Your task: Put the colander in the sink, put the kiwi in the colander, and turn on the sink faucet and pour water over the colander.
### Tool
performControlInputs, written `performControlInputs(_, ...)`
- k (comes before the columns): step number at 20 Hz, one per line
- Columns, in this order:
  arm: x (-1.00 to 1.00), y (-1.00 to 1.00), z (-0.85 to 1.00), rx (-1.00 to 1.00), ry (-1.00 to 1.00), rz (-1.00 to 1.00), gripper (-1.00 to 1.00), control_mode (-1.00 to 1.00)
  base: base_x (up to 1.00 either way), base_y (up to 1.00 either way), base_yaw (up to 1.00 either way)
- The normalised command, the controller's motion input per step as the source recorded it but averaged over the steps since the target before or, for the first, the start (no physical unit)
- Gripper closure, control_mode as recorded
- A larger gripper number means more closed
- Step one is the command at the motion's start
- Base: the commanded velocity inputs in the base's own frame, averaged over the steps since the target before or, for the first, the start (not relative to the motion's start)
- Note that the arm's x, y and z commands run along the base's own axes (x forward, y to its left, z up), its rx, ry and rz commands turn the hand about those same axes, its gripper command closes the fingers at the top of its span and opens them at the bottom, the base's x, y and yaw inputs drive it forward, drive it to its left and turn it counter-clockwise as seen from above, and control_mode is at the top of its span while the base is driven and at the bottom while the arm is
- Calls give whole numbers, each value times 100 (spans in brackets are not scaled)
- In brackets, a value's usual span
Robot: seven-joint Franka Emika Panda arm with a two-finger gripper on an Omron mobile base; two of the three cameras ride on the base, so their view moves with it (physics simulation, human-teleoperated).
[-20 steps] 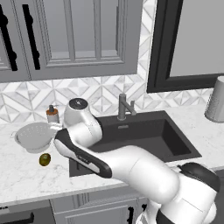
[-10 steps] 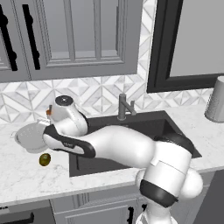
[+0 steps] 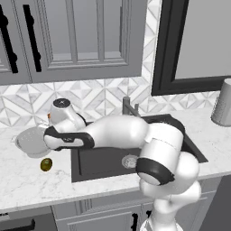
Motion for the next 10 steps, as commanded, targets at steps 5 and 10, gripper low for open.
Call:
performControlInputs(5, 15, 18, -32, 0, 2, 0, -100, -100, 0, 0, 0)
performControlInputs(10, 15, 31, -6, 0, 1, -1, -100, -100, 0, 0, 0)
